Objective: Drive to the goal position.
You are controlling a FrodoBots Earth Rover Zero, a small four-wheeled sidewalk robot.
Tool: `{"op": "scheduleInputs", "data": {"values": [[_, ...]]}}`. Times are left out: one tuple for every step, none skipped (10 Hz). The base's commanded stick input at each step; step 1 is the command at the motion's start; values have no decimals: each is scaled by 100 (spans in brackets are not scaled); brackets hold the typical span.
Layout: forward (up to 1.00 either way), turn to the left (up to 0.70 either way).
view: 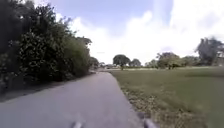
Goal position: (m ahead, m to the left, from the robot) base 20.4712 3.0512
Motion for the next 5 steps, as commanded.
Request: {"op": "scheduleInputs", "data": {"values": [[85, 0], [85, 0], [85, 0], [85, 0], [85, 0]]}}
